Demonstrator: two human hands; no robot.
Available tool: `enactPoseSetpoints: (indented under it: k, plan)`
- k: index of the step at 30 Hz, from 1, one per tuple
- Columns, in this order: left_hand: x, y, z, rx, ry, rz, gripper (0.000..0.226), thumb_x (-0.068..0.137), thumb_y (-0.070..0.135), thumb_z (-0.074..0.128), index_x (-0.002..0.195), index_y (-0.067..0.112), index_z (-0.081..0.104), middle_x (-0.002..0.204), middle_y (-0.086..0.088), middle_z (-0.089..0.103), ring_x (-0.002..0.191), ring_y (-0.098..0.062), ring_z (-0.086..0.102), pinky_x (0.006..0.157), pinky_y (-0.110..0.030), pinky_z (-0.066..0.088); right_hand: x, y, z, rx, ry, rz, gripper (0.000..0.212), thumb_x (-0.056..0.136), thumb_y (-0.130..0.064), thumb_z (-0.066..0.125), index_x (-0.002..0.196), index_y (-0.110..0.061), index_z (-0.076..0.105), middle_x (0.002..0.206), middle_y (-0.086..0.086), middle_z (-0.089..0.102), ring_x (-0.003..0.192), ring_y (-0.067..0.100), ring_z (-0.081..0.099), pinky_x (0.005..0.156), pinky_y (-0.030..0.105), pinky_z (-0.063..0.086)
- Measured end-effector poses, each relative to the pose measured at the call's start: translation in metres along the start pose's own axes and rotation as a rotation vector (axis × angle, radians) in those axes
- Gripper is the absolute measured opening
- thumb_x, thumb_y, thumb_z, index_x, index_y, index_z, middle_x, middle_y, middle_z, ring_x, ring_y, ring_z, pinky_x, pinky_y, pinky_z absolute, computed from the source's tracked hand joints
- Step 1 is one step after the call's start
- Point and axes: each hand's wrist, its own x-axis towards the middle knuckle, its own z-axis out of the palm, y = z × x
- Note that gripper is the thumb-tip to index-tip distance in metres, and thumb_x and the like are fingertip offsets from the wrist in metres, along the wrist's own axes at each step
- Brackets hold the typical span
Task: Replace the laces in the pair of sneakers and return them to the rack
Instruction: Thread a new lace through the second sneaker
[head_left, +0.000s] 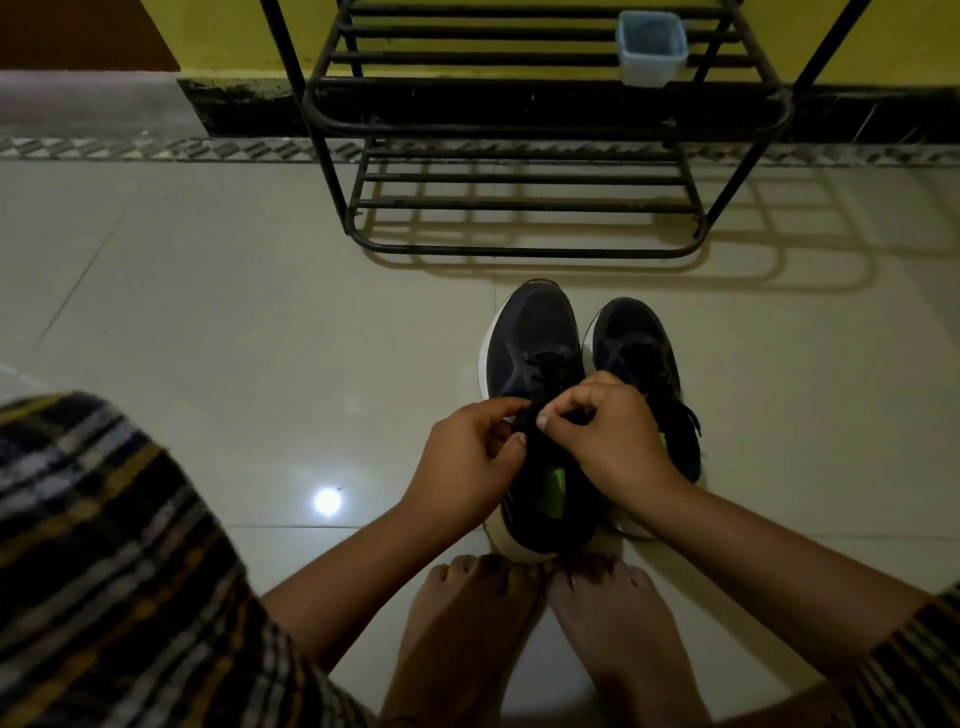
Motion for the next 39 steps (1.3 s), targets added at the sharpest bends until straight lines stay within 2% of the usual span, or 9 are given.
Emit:
enactPoseSetpoints:
  k: [3, 6, 10, 15, 19, 26, 29, 34, 39]
  plan:
    - [-0.0009, 0.0005, -0.0011, 0.002, -0.011, 0.009, 0.032, 0.091, 0.012, 0.057, 0.121, 0.022, 0.062, 0.070, 0.018, 0.057, 0.063, 0.008, 0.058, 0.059, -0.002, 0.041, -0.0008, 0.0003, 0.0000, 0.014, 0.000, 0.004, 0.013, 0.080, -0.016, 0.071, 0.072, -0.025, 0.067, 0.086, -0.005, 0.052, 0.084, 0.009, 0.055, 0.074, 0.018, 0.044]
    - [-0.0015, -0.0015, -0.0008, -0.036, 0.003, -0.025, 0.026, 0.090, 0.014, 0.059, 0.114, 0.022, 0.064, 0.077, 0.012, 0.064, 0.071, 0.002, 0.063, 0.065, -0.007, 0.048, -0.0014, -0.0003, -0.0002, 0.020, -0.003, 0.005, 0.012, 0.080, -0.015, 0.071, 0.072, -0.024, 0.067, 0.086, -0.005, 0.052, 0.086, 0.011, 0.056, 0.080, 0.024, 0.046]
    - [-0.0011, -0.0053, 0.0008, -0.068, 0.019, -0.093, 0.018, 0.089, 0.017, 0.062, 0.107, 0.015, 0.065, 0.087, 0.001, 0.067, 0.080, -0.009, 0.065, 0.074, -0.019, 0.054, -0.0028, 0.0002, 0.0013, 0.016, -0.019, -0.010, 0.013, 0.080, -0.015, 0.072, 0.071, -0.023, 0.067, 0.082, -0.006, 0.052, 0.083, 0.009, 0.055, 0.077, 0.022, 0.044]
    - [0.0000, -0.0054, 0.0012, -0.080, 0.018, -0.102, 0.015, 0.088, 0.017, 0.064, 0.102, 0.015, 0.065, 0.085, 0.002, 0.067, 0.078, -0.009, 0.065, 0.070, -0.014, 0.051, -0.0037, 0.0007, 0.0026, 0.070, 0.002, 0.005, 0.014, 0.079, -0.013, 0.073, 0.070, -0.023, 0.068, 0.081, -0.005, 0.053, 0.080, 0.009, 0.056, 0.078, 0.023, 0.046]
    - [0.0002, -0.0030, 0.0000, -0.105, 0.011, -0.103, 0.009, 0.088, 0.015, 0.064, 0.096, 0.016, 0.066, 0.081, 0.002, 0.066, 0.077, -0.008, 0.063, 0.069, -0.012, 0.050, -0.0029, -0.0012, 0.0012, 0.059, -0.020, 0.015, 0.013, 0.080, -0.012, 0.072, 0.071, -0.021, 0.068, 0.080, 0.000, 0.055, 0.077, 0.014, 0.057, 0.072, 0.022, 0.045]
    - [0.0009, -0.0018, -0.0002, -0.098, 0.009, -0.099, 0.011, 0.087, 0.015, 0.064, 0.097, 0.016, 0.068, 0.082, 0.003, 0.069, 0.080, -0.006, 0.065, 0.073, -0.014, 0.052, -0.0052, -0.0067, 0.0017, 0.061, -0.017, 0.012, 0.011, 0.080, -0.011, 0.071, 0.071, -0.016, 0.068, 0.079, 0.002, 0.057, 0.074, 0.017, 0.058, 0.074, 0.032, 0.051]
    - [0.0002, -0.0014, -0.0025, -0.074, 0.004, -0.067, 0.013, 0.089, 0.016, 0.061, 0.099, 0.018, 0.069, 0.087, 0.006, 0.071, 0.081, -0.002, 0.065, 0.073, -0.010, 0.050, -0.0071, -0.0066, 0.0009, 0.128, -0.029, 0.063, 0.008, 0.080, -0.010, 0.072, 0.073, -0.015, 0.070, 0.075, -0.001, 0.061, 0.072, 0.014, 0.061, 0.072, 0.028, 0.052]
    - [0.0022, 0.0015, -0.0060, -0.038, -0.064, -0.020, 0.023, 0.087, 0.016, 0.065, 0.109, 0.019, 0.068, 0.096, 0.006, 0.071, 0.087, -0.001, 0.066, 0.080, -0.006, 0.048, -0.0044, -0.0013, -0.0029, 0.226, -0.019, 0.188, 0.020, 0.080, -0.008, 0.071, 0.066, -0.022, 0.067, 0.065, -0.006, 0.063, 0.069, 0.010, 0.062, 0.071, 0.023, 0.048]
    - [0.0037, 0.0036, -0.0011, 0.055, -0.027, -0.009, 0.025, 0.077, 0.018, 0.077, 0.100, 0.018, 0.068, 0.083, 0.010, 0.067, 0.076, 0.002, 0.064, 0.073, -0.005, 0.049, -0.0044, -0.0030, -0.0015, 0.220, -0.060, 0.222, 0.022, 0.082, -0.008, 0.069, 0.064, -0.020, 0.066, 0.062, -0.006, 0.061, 0.067, 0.009, 0.061, 0.065, 0.021, 0.045]
